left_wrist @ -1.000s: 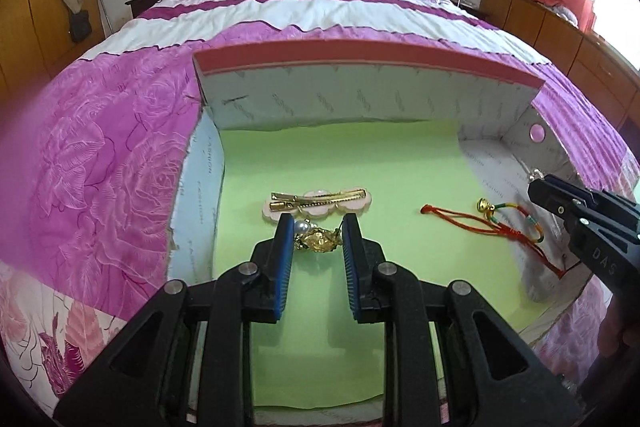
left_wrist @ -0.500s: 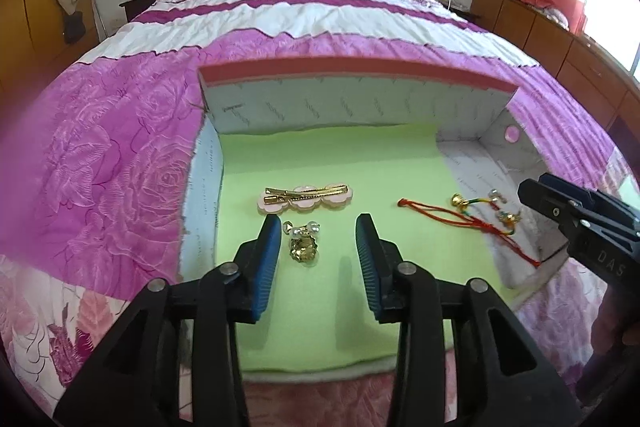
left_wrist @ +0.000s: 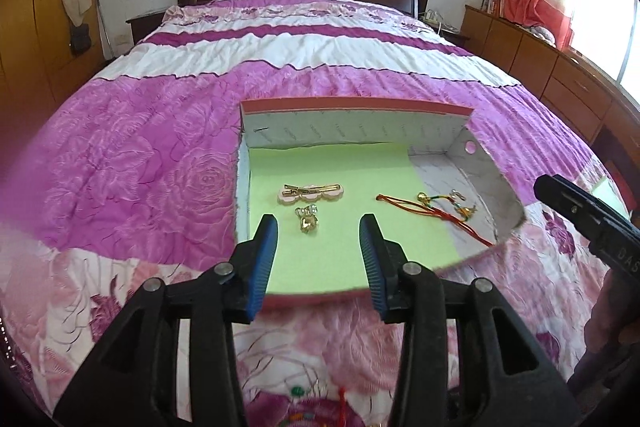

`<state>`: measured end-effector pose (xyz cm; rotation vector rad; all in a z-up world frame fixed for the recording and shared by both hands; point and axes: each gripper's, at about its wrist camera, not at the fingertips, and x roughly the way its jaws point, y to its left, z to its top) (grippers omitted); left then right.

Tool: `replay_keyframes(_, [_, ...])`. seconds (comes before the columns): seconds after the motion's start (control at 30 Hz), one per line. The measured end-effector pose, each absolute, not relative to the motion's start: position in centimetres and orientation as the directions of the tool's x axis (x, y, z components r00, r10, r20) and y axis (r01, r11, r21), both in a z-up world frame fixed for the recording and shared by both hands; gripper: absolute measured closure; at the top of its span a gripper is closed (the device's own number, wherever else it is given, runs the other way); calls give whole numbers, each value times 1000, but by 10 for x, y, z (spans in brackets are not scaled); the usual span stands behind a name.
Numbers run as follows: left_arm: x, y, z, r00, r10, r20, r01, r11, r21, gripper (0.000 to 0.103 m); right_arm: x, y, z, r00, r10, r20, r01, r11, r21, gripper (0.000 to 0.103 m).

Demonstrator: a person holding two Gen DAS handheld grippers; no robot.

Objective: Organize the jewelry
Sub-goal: 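Withdraw the left gripper from the box toward the rainbow cord bracelet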

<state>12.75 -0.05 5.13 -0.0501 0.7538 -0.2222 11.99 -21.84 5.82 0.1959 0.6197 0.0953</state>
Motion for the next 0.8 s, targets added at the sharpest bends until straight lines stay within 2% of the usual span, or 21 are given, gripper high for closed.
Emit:
replay_keyframes(0.3, [101,10,59,703,-258,-662,215,965,-148,66,84,-222,65,825,161,-541,-36,972,234,38])
replay_keyframes(0.8, [82,16,19,618,-241,-748,210,968,-139,66,57,-236,31,760,167,-628,-7,968,250,38])
